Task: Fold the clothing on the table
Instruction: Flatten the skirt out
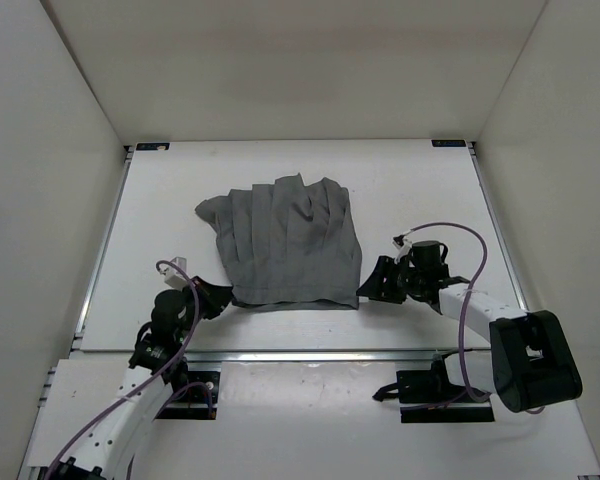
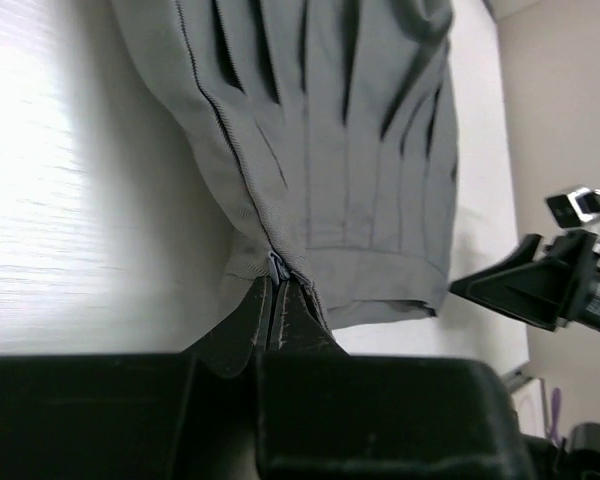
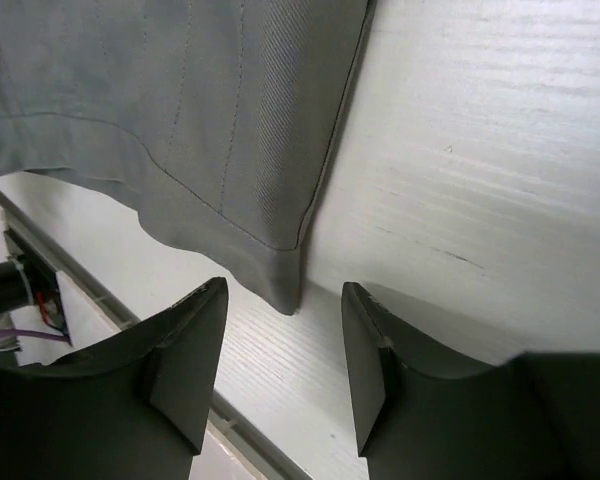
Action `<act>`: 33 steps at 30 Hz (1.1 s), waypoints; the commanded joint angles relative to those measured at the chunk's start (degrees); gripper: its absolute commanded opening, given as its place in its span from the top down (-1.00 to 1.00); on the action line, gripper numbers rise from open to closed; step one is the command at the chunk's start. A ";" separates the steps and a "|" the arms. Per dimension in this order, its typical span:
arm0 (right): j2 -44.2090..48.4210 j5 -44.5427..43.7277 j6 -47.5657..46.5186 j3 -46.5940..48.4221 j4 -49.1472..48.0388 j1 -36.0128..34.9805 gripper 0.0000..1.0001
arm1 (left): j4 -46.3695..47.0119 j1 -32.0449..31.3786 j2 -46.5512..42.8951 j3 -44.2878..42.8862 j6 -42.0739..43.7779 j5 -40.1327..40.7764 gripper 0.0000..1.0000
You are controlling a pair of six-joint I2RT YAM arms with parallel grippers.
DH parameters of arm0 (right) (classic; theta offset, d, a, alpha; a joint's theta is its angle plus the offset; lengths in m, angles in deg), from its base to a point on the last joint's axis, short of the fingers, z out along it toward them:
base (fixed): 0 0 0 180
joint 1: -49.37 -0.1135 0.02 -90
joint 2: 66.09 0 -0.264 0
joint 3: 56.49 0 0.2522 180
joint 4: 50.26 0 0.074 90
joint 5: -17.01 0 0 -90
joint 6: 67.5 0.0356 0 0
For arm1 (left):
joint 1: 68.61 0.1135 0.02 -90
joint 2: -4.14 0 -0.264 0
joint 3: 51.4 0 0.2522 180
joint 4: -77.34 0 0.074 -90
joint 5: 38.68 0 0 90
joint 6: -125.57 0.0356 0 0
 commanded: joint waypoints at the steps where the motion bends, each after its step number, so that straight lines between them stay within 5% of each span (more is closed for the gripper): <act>1: 1.13 1.96 2.74 -1.23 -3.97 0.30 0.06 | 1.24 -1.81 -2.91 8.19 -2.96 -1.09 1.00; 10: -3.35 1.00 9.95 -3.69 -10.56 -5.06 0.05 | -0.61 -1.64 -6.43 10.13 -3.50 -1.88 1.00; 12: -5.45 1.17 10.04 -2.90 -11.62 -6.72 0.28 | -1.39 -1.81 -7.58 10.66 -3.85 -2.23 1.00; 15: -6.95 1.35 9.78 -2.38 -12.59 -6.47 1.00 | -2.72 -1.55 -9.16 10.14 -3.24 -1.79 1.00; 17: -7.13 2.84 8.21 -0.62 -11.81 -5.24 1.00 | -3.16 -0.94 -8.90 8.74 -2.54 -1.71 1.00; 19: -3.90 2.15 5.40 3.32 -6.98 -4.98 1.00 | -4.20 -1.11 -7.85 4.70 -1.31 -1.35 1.00; 26: 15.96 -0.67 -3.92 22.64 13.14 -2.69 1.00 | -14.75 0.38 7.44 -29.48 13.97 1.46 1.00; 33: 21.09 6.62 -4.90 40.06 18.70 2.67 1.00 | -16.78 0.04 15.34 -52.33 15.48 1.11 1.00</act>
